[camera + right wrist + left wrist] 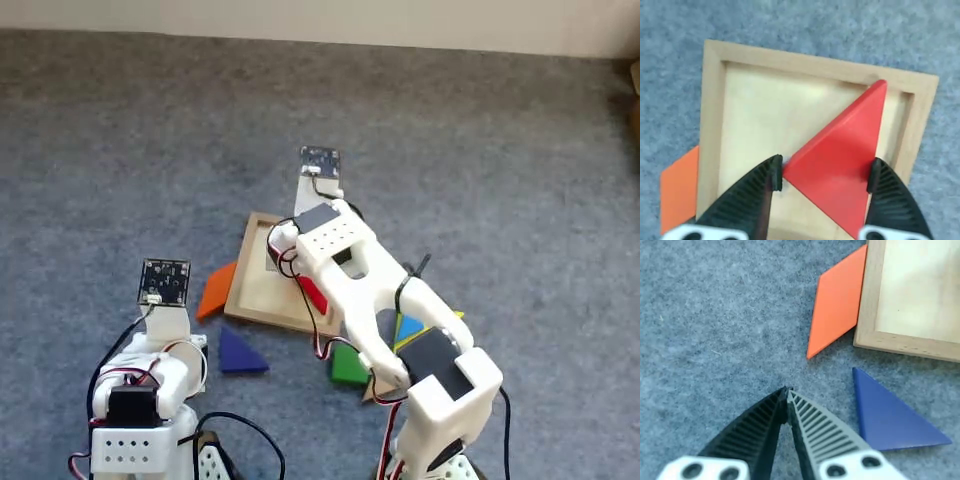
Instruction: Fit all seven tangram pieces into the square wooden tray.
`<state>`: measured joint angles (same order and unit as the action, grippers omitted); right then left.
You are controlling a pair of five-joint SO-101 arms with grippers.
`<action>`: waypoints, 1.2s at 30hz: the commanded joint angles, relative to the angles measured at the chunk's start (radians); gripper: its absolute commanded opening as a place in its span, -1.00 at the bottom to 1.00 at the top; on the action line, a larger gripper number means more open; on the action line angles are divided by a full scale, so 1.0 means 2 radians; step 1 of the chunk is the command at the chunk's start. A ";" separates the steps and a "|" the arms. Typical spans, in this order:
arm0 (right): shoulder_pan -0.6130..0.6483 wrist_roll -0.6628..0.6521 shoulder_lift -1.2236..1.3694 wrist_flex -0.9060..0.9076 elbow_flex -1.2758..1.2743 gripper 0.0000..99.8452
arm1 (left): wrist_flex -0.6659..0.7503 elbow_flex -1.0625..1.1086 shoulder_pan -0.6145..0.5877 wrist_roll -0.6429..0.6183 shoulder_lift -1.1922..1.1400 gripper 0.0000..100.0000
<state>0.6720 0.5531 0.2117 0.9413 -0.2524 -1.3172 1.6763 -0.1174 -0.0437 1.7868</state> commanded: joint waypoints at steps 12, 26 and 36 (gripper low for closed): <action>-0.018 0.006 -0.007 0.052 0.000 -0.62 | -0.002 0.010 -0.007 -0.004 0.021 -0.99; -0.018 0.006 -0.007 0.052 0.000 -0.59 | -0.002 0.010 -0.007 -0.004 0.021 -0.99; -0.024 0.002 -0.010 0.055 0.000 -0.40 | -0.002 0.010 -0.007 -0.004 0.021 -0.99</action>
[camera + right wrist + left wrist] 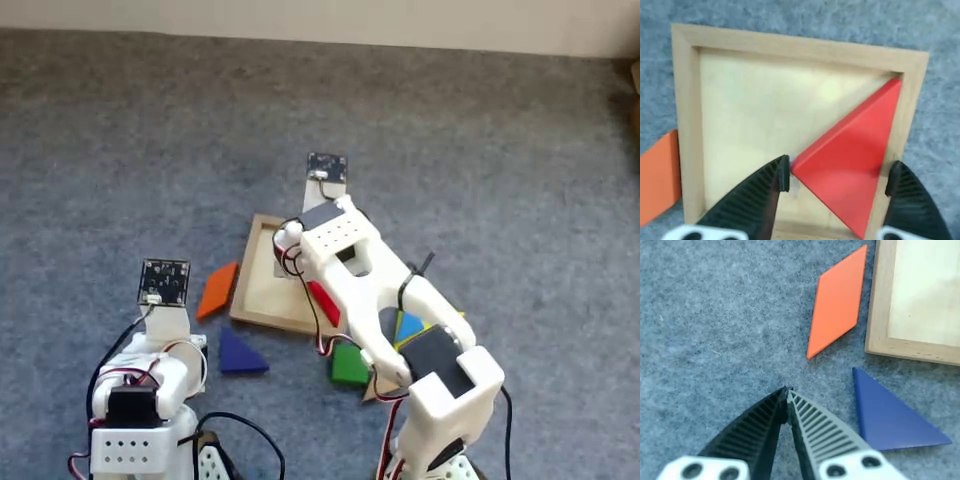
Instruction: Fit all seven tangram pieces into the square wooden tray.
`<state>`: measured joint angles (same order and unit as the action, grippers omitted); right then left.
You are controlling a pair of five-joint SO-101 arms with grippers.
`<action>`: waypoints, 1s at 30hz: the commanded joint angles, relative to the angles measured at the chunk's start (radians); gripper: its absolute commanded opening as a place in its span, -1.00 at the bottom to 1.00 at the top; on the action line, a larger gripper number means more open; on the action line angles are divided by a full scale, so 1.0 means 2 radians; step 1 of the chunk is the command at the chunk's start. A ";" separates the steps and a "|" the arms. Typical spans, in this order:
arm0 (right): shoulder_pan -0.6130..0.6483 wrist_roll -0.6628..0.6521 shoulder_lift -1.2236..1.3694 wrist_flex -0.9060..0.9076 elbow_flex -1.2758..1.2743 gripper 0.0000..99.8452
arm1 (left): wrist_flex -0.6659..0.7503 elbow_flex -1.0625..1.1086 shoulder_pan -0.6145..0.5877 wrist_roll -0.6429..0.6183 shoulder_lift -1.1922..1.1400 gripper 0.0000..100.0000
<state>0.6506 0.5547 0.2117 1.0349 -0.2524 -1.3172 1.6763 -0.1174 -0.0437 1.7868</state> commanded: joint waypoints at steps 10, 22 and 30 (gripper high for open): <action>-0.024 -0.015 -0.007 0.008 0.001 -0.40 | -0.002 0.010 -0.007 -0.004 0.021 -0.99; -0.075 -0.090 -0.005 0.006 -0.002 -0.40 | -0.002 0.010 -0.007 -0.004 0.021 -0.99; -0.120 -0.242 -0.004 0.005 0.001 -0.40 | -0.002 0.010 -0.007 -0.004 0.021 -0.99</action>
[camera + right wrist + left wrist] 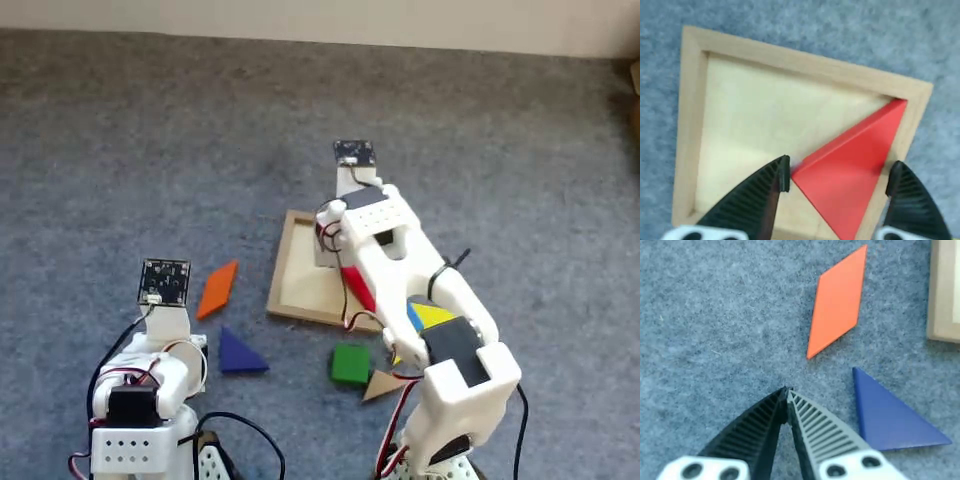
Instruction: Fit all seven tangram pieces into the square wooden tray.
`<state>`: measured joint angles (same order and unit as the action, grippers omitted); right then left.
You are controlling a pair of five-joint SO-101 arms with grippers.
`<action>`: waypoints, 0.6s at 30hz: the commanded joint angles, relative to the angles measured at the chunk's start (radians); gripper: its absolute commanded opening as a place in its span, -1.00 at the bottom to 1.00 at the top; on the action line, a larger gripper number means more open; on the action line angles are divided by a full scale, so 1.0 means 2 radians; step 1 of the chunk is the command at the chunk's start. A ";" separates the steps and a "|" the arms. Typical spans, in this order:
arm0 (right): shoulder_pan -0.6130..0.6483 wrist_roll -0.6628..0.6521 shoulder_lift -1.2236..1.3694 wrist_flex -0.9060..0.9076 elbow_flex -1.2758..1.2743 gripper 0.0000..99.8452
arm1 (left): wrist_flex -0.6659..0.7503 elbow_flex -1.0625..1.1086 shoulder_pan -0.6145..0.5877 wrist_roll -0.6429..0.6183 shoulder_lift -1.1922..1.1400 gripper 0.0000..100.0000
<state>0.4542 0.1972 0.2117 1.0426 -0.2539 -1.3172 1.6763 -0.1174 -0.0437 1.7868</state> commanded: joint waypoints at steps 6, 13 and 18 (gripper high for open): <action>-0.020 -0.110 -0.011 0.004 0.007 -0.40 | -0.002 0.010 -0.007 -0.004 0.021 -0.99; -0.009 -0.101 -0.010 0.119 0.115 -0.40 | -0.002 0.010 -0.007 -0.004 0.021 -0.99; -0.001 -0.040 -0.010 0.185 0.181 -0.40 | -0.002 0.010 -0.007 -0.004 0.021 -0.99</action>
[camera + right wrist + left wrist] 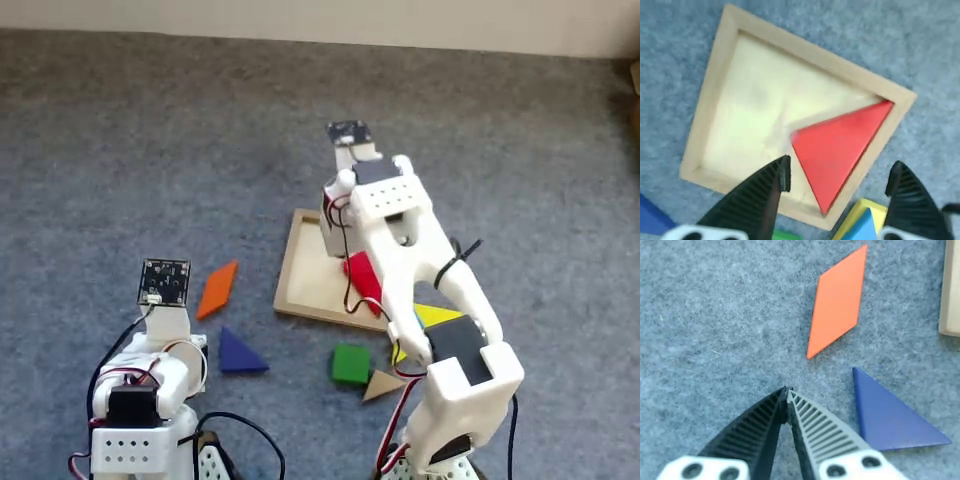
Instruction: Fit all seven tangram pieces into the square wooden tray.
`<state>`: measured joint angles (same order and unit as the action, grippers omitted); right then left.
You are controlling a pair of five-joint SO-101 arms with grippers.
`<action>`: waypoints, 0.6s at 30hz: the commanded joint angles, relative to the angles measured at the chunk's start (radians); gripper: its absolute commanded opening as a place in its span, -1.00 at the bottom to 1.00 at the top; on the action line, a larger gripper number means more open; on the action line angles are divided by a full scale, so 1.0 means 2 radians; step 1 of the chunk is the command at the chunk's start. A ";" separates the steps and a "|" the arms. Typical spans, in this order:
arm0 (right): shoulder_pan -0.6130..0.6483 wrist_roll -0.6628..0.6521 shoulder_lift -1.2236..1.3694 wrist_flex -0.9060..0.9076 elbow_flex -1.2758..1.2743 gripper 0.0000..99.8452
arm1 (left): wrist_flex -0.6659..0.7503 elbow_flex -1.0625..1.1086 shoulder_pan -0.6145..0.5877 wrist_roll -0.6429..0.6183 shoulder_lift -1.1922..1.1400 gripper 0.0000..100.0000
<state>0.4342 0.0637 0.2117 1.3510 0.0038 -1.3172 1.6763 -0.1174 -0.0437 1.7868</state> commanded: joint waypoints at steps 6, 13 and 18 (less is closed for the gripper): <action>0.012 0.051 -0.010 0.067 0.066 -0.40 | -0.002 0.010 -0.007 -0.004 0.021 -0.99; 0.021 0.056 -0.016 0.150 0.066 -0.40 | -0.002 0.010 -0.007 -0.004 0.021 -0.99; 0.021 0.056 -0.070 0.156 0.052 -0.40 | -0.002 0.010 -0.007 -0.004 0.021 -0.99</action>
<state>0.4664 0.1634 0.1918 1.6471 0.0744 -1.3172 1.6763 -0.1174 -0.0437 1.7868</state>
